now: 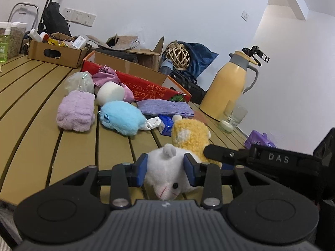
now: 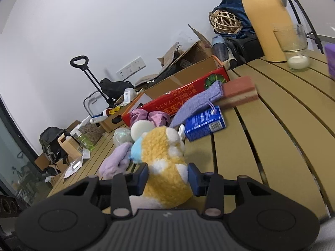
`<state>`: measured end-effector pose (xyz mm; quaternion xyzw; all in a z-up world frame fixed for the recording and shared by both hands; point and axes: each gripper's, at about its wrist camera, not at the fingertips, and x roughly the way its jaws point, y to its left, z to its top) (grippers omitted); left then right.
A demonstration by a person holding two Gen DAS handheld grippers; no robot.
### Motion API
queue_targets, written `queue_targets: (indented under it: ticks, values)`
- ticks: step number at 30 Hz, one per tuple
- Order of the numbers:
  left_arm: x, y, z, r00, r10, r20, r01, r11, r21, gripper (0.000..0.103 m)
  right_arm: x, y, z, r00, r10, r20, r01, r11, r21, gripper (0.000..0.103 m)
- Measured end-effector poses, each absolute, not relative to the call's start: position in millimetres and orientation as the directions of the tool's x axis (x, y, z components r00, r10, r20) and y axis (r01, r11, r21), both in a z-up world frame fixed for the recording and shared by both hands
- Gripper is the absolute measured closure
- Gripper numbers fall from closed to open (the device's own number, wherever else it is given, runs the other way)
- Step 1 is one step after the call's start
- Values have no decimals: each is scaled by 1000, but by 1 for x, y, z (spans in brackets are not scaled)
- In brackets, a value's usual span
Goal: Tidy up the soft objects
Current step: 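Grasp the white sheep plush with the left tool while the right tool grasps the yellow plush, then carry both plushes into the cardboard box and open both tools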
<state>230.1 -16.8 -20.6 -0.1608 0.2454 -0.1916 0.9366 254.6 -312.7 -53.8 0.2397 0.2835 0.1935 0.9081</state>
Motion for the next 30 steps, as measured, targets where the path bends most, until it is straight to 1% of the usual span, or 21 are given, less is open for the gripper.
queue_targets:
  ticks: [3, 9, 13, 16, 19, 21, 23, 25, 27, 30]
  values:
    - [223, -17, -19, 809, -438, -393, 277, 873, -402, 65, 240, -315, -51, 767, 485, -419, -222, 815, 536, 63]
    - [225, -21, -12, 815, -427, -392, 264, 876, -405, 65, 233, -317, -50, 780, 476, -407, -214, 813, 541, 67]
    - [245, -27, 4, 825, -437, -358, 278, 866, -416, 65, 244, -320, -39, 803, 463, -376, -221, 816, 535, 68]
    - [276, -34, 24, 829, -454, -325, 306, 857, -415, 65, 263, -323, -22, 826, 447, -343, -234, 826, 513, 68]
    - [323, -41, 48, 839, -465, -283, 333, 849, -410, 65, 301, -327, 4, 844, 436, -311, -260, 842, 472, 68]
    - [368, -47, 61, 840, -469, -275, 325, 839, -436, 65, 339, -330, 22, 851, 435, -294, -273, 845, 461, 68]
    - [415, -53, 69, 830, -477, -289, 303, 821, -484, 65, 382, -333, 36, 857, 425, -292, -279, 858, 431, 68]
    - [458, -65, 72, 827, -469, -309, 276, 819, -503, 66, 427, -336, 42, 854, 417, -310, -273, 868, 414, 68]
    - [498, -74, 69, 821, -464, -333, 260, 823, -506, 67, 473, -347, 39, 839, 428, -335, -258, 856, 448, 69]
    - [549, -83, 52, 800, -454, -392, 219, 829, -515, 68, 531, -351, 24, 820, 421, -388, -227, 862, 454, 69]
